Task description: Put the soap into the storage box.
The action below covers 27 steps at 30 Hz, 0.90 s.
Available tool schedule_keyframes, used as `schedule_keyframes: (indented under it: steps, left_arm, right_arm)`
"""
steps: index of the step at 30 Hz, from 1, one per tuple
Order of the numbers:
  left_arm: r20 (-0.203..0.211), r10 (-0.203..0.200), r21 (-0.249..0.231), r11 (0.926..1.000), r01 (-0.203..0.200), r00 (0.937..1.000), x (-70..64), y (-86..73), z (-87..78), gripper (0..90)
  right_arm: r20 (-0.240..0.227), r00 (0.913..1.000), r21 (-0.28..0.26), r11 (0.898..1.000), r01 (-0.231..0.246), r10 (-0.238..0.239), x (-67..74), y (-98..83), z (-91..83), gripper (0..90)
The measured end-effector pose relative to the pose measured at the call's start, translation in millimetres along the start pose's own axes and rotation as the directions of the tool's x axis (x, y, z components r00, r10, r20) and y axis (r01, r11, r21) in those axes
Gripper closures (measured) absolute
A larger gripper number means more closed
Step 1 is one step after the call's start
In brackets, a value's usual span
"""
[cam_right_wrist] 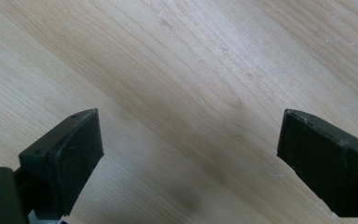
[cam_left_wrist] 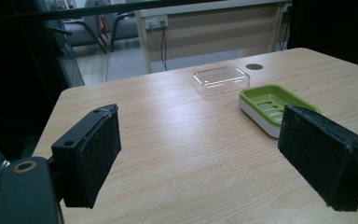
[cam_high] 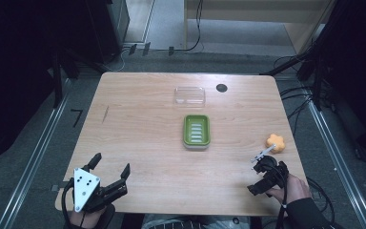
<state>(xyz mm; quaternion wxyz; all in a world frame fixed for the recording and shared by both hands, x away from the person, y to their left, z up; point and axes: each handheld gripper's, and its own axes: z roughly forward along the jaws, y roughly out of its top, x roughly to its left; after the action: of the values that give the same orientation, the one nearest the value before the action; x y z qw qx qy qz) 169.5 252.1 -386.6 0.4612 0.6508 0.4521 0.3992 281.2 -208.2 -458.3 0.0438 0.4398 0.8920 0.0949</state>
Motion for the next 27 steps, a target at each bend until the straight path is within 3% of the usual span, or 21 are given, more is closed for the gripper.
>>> schedule_keyframes:
  steps: [27]
  left_arm:
    - [0.006,-0.004,-0.01,0.9999,0.004,1.0,-0.9,1.3,2.0,13.7]
  right_arm:
    - [0.05,0.9977,-0.009,0.999,-0.046,0.046,-8.1,-4.3,-1.7,4.7]
